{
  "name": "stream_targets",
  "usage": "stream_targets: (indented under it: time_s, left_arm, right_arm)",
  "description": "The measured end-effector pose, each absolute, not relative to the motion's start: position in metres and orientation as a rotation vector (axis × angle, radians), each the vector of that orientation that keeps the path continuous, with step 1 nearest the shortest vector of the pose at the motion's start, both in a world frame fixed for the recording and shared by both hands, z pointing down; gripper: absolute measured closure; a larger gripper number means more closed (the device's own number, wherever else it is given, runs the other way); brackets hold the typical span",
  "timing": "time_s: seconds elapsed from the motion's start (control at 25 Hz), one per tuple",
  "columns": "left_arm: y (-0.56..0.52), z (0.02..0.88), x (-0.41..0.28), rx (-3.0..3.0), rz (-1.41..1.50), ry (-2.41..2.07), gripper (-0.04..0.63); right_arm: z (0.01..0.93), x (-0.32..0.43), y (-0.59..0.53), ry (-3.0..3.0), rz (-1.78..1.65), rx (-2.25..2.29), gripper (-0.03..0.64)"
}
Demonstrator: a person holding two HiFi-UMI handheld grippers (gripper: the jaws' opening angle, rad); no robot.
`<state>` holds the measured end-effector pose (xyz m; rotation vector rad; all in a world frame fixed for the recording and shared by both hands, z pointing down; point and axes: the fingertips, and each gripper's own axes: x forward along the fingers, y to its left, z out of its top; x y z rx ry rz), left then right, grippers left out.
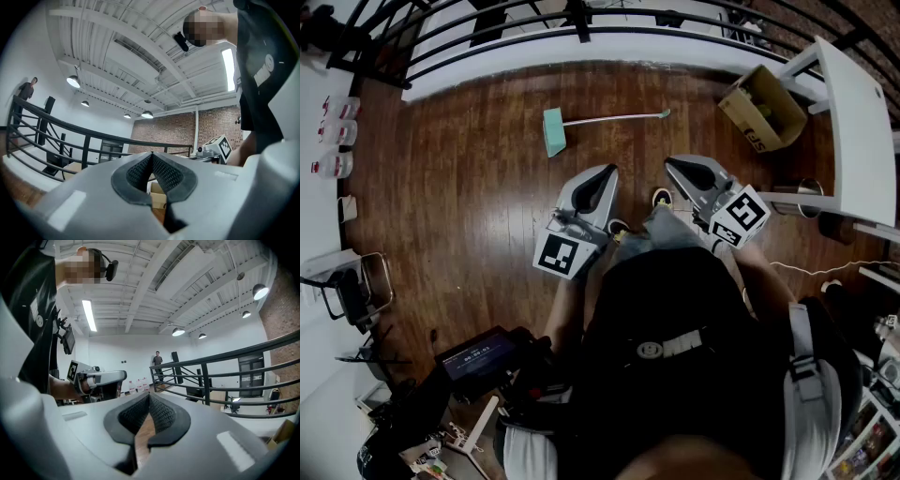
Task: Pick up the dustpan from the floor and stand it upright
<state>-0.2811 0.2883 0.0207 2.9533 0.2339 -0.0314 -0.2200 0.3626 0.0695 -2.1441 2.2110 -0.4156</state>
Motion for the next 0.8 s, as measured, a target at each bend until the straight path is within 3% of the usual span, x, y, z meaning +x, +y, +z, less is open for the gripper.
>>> stream_targets:
  time_s: [0.28,0.64,0.8]
  left_arm:
    - [0.276,0.034,-0.213,2.949,0.04,0.277,0.578]
    - [0.275,0.066,-0.011,2.947,0.106,0.345,0.578]
    - [0.235,0.053,0.041,2.96,0.176,0.35,0.578]
  right_arm:
    - [0.091,-0.151,0.347,2.162,-0.46,-2.16,0.612]
    - [0.14,0.038,0.346,2.128,-0.549,-2.124,0.612]
    - [0.124,0.082,0.295,2.131,-0.5,-2.08,0.612]
